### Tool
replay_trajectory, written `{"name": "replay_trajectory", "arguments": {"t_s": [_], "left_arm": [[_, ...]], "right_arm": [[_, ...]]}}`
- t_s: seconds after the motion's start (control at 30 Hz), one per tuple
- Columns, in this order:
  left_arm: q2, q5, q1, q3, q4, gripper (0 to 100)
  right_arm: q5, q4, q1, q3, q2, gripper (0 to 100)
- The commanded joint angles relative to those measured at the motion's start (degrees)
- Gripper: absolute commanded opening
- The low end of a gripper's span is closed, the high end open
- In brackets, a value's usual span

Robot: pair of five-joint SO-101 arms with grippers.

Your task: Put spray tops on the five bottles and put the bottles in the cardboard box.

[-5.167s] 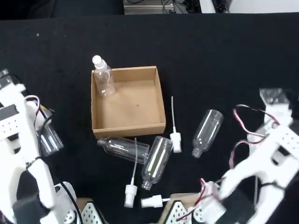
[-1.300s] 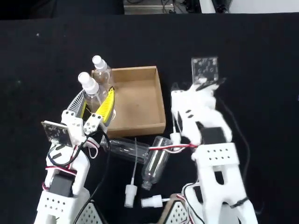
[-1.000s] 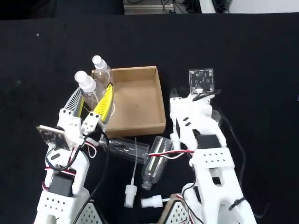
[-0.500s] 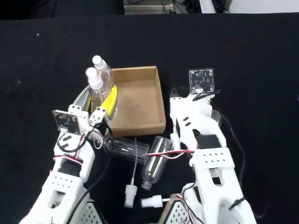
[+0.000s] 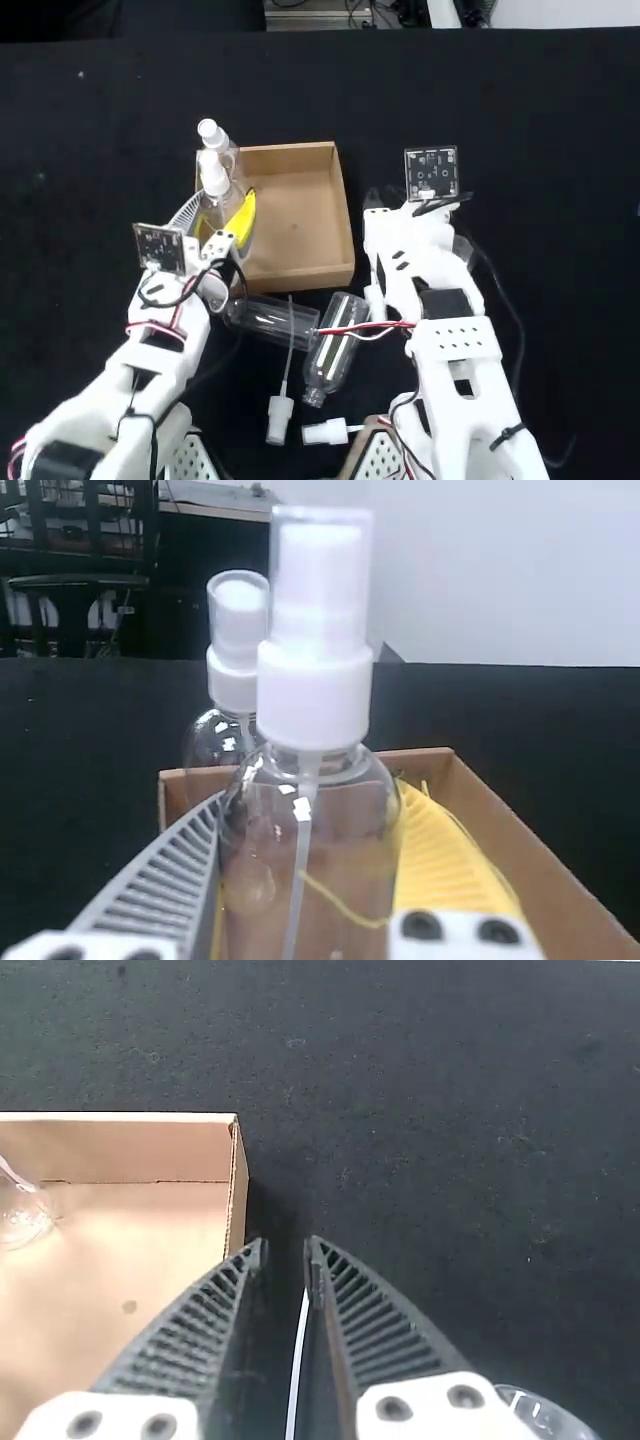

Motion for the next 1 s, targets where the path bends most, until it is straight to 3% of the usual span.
{"name": "replay_trajectory", "arguments": {"t_s": [0.0,0.97], "left_arm": [[4.75,-0.18,-2.77,-6.90,-1.93,6],[16.35,-0.18,-3.21,-11.74,-2.02,6]], "right_arm": [[-0.18,-1.67,0.97,0.04,-0.84,5.0],[-0.18,-1.76,1.05,0.04,-0.84,5.0]]}}
